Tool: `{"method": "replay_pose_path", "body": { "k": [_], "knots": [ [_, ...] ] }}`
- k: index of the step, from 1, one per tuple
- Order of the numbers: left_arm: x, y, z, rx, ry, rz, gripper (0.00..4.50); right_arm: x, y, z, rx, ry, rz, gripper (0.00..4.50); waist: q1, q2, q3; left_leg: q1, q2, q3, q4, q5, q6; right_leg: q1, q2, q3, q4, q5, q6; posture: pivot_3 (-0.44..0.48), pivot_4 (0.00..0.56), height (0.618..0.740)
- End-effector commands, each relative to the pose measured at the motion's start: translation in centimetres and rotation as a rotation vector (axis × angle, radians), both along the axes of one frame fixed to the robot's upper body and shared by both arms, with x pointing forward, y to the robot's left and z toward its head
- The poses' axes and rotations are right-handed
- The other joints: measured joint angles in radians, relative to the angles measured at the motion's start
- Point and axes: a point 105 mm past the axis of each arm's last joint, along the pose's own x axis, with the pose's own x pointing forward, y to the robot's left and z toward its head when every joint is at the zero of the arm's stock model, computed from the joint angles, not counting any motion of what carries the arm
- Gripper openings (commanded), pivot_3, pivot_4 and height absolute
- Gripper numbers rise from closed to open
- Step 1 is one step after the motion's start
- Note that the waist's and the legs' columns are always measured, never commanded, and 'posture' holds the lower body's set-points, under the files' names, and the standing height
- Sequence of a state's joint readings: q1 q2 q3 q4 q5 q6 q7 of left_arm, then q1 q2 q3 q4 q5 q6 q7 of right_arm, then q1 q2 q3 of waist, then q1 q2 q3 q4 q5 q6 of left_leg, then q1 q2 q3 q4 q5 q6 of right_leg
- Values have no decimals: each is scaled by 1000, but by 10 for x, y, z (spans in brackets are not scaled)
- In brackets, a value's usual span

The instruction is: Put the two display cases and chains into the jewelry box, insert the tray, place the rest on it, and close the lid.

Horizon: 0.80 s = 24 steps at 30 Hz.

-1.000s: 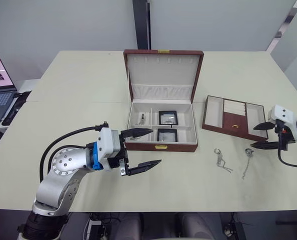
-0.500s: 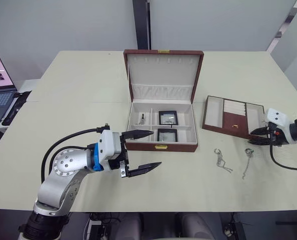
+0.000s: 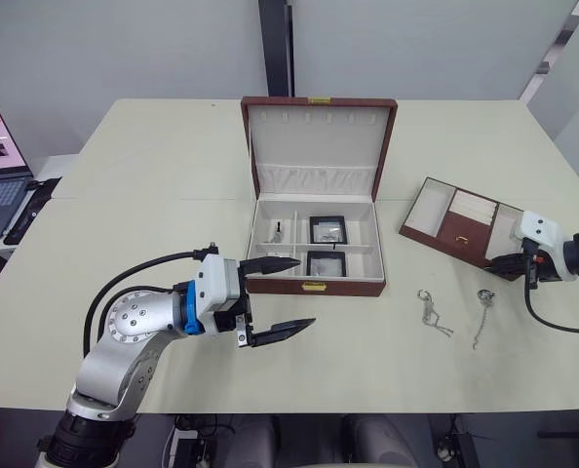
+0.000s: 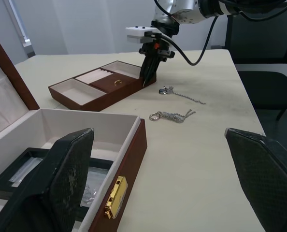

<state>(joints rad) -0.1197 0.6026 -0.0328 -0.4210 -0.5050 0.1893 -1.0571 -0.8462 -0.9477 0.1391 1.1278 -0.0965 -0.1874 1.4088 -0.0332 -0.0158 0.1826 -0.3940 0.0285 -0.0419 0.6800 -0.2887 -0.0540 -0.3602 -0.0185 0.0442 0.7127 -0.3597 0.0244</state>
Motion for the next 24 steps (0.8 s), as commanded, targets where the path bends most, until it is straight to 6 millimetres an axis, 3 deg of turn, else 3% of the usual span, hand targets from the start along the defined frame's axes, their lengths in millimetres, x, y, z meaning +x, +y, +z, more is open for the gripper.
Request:
{"method": "replay_pose_path", "body": {
  "k": [1, 7, 13, 19, 24],
  "knots": [
    [0, 0, 6, -4, -29, -2, 4500, 1, -4, 23, 22, -56, 4, 15, 0, 0, 0, 0, 0, 0, 0, 0, 0, 0, 0, 0, 0, 0, 0, 0, 150, 740],
    [1, 2, 4, -23, -13, 38, 4500, -6, -11, 45, 32, -92, 6, 15, 1, 2, 1, 0, 0, 0, 0, 0, 0, 0, 0, 0, 0, 0, 0, 0, 150, 740],
    [-2, 11, -1, -31, 28, 109, 4500, -33, -12, 66, 16, -92, 49, 15, 3, 4, 2, -1, 0, -2, 0, -1, 1, 0, 0, 0, -1, 0, 0, 0, 150, 740],
    [1, 17, 1, -64, 43, 175, 4500, -66, 8, 80, -26, -55, 117, 15, 1, 5, 1, 0, -1, -3, 0, -1, 1, 2, -1, 0, -1, 0, 0, 0, 150, 740],
    [3, 20, -1, -85, 63, 232, 4500, -87, 47, 91, -2, -36, 217, 15, 0, 6, 1, 2, 0, -3, -1, -1, 1, 3, 0, 0, -1, 0, 0, 0, 150, 740]
  ]
}}
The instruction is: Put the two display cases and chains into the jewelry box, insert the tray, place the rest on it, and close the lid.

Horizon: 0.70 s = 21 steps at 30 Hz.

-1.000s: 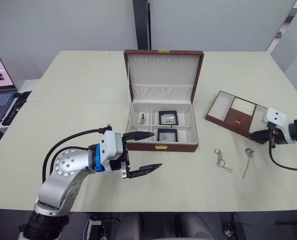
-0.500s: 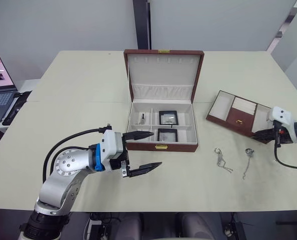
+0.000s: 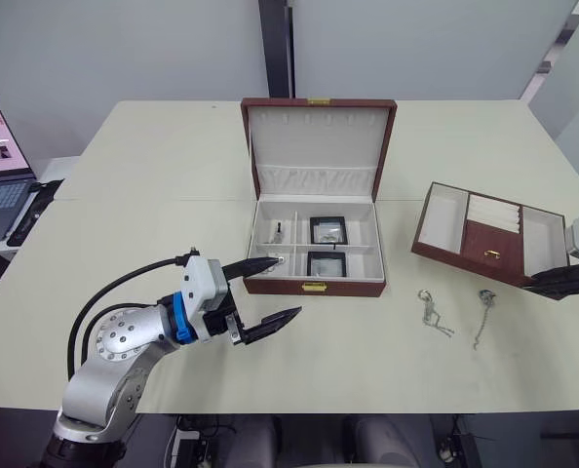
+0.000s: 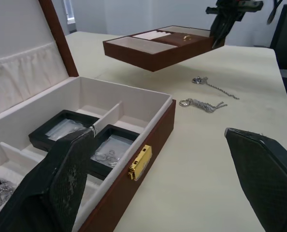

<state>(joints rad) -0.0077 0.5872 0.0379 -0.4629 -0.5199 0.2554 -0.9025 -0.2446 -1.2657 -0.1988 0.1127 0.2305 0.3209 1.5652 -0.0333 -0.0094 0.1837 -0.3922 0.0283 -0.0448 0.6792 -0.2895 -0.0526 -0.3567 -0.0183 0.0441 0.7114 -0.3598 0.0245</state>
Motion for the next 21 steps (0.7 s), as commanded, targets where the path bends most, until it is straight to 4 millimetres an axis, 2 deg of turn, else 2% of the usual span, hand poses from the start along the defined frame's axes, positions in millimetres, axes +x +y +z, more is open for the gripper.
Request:
{"method": "replay_pose_path", "body": {
  "k": [1, 5, 8, 18, 21],
  "knots": [
    [-3, 1, 9, -30, -26, 28, 4500, -11, 31, 26, 30, -53, 89, 15, 0, 0, 0, 0, 0, 0, 0, 0, 0, 0, 0, 0, 0, 0, 0, 0, 150, 740],
    [-4, 8, 9, -40, -22, 86, 4500, -12, 59, 33, 58, -86, 152, 15, 4, 0, 0, 0, -1, -1, 0, 0, 0, 2, 0, -1, -2, 0, 0, 0, 150, 740],
    [-7, 9, 8, -41, -19, 114, 4500, -9, 72, 35, 47, -106, 185, 15, 4, 0, 0, 0, -1, -3, 0, 0, 0, 3, 0, -3, -4, 0, 0, 0, 150, 740],
    [-24, 35, 0, -54, 5, 342, 4500, 25, 134, 28, 48, -116, 306, 15, 2, -1, 1, 0, 0, -4, -1, 0, 0, 3, 0, -3, -5, 0, 0, 0, 150, 740],
    [-29, 40, -1, -61, 11, 397, 4500, 29, 149, 22, 38, -97, 344, 15, 3, -2, 1, 0, 0, -5, -1, 0, 0, 3, 0, -4, -6, 0, 0, 0, 150, 740]
  ]
}}
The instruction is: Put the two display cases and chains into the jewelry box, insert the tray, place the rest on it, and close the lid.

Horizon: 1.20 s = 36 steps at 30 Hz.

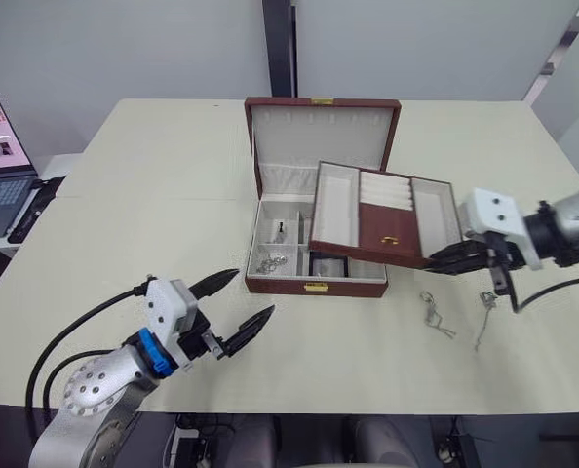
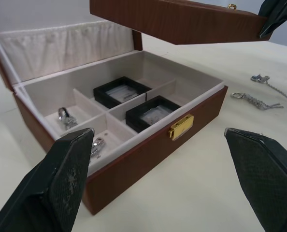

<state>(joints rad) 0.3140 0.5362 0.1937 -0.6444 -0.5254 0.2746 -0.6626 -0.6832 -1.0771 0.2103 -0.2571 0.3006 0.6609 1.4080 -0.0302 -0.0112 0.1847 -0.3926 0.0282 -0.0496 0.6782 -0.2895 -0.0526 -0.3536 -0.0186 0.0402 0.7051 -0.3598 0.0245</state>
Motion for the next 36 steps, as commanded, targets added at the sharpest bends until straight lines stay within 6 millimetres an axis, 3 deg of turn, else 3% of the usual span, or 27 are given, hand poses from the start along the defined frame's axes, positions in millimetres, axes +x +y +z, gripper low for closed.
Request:
{"method": "replay_pose_path", "body": {
  "k": [1, 7, 12, 36],
  "knots": [
    [-6, 3, 13, -3, -60, 51, 4500, 6, 15, 2, -22, -29, 30, 15, 2, 0, 0, 0, 0, 0, 0, 0, 0, 0, 0, 0, 0, 0, 0, 0, 150, 740],
    [-18, 16, 10, -24, -55, 161, 4500, 21, 63, -6, -8, -31, 46, 15, -1, -1, 0, 0, 0, -1, 0, 0, 0, 0, 0, -1, -1, 0, 0, 0, 150, 740],
    [-24, 18, 10, -36, -55, 195, 4500, 26, 77, -7, -6, -33, 30, 15, 4, -1, 0, -2, -1, -2, 0, 0, 0, -1, -1, -2, -1, 0, 0, 0, 150, 740],
    [-24, 16, 10, -39, -56, 192, 4500, 23, 77, -26, -79, -32, 13, 15, 0, -1, 0, -2, -1, -2, -1, 0, 0, -1, -1, -2, -2, 0, 0, 0, 150, 740]
  ]
}}
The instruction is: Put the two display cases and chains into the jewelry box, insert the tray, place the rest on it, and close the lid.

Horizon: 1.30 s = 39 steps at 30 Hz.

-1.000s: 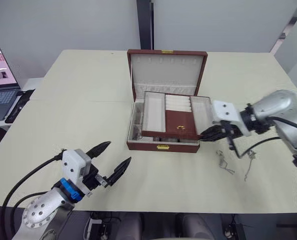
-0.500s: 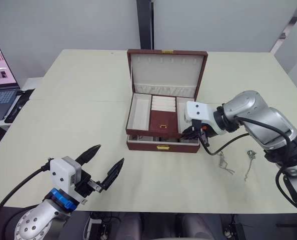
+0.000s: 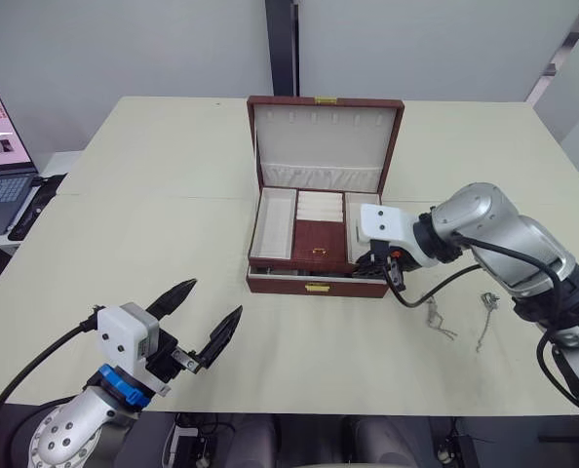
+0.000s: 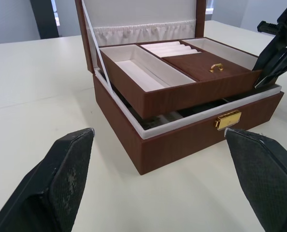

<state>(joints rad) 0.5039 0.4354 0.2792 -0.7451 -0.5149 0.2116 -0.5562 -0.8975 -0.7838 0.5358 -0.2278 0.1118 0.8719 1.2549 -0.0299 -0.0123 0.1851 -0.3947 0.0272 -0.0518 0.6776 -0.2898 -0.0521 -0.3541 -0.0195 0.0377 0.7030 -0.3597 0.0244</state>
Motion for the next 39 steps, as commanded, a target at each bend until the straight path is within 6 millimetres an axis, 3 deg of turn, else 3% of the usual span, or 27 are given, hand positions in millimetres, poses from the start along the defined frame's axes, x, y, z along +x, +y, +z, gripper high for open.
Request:
{"method": "replay_pose_path", "body": {
  "k": [1, 8, 19, 26, 34, 37, 39],
  "knots": [
    [-2, -5, 8, 10, -33, -19, 4500, -3, 2, 7, 3, -44, 13, 15, 0, 0, 0, 0, 0, 0, 0, 0, 0, 0, 0, 0, 0, 0, 0, 0, 150, 740],
    [-2, -5, 7, 10, -28, -22, 4500, -13, 8, 3, 6, -23, 32, 15, 0, 0, 0, 0, 0, 0, 0, 0, 0, 0, 0, 0, 0, 0, 0, 0, 150, 740],
    [-1, -6, 6, 10, -27, -21, 4500, -7, 7, 2, -3, -49, 35, 15, 0, 0, 0, 0, 0, 0, 0, 0, 0, 0, 0, 0, 0, 0, 0, 0, 150, 740],
    [-1, -4, 6, 14, -25, -25, 4500, -2, 8, 22, 114, -33, 15, 1840, 0, 0, 0, 0, 0, 0, 0, 0, 0, 0, 0, 0, 0, 0, 0, 0, 150, 740],
    [5, -6, 7, 10, -20, -55, 4500, 20, 22, 53, 513, -113, -7, 4132, -2, -1, 1, 0, 1, 0, -1, 0, 0, 0, 1, 0, 0, 0, 0, 0, 150, 740],
    [8, -7, 10, 3, -17, -87, 4500, 21, 29, 50, 661, -104, 7, 3764, -2, -1, 1, 0, 0, 0, -1, 0, 0, 0, 1, 0, 0, 0, 0, 0, 150, 740],
    [7, -7, 9, 0, -5, -105, 4500, 21, 32, 46, 701, -102, 9, 3059, -2, -1, 1, 0, 0, 0, -1, 0, 0, 0, 1, 0, 0, 0, 0, 0, 150, 740]
  ]
}}
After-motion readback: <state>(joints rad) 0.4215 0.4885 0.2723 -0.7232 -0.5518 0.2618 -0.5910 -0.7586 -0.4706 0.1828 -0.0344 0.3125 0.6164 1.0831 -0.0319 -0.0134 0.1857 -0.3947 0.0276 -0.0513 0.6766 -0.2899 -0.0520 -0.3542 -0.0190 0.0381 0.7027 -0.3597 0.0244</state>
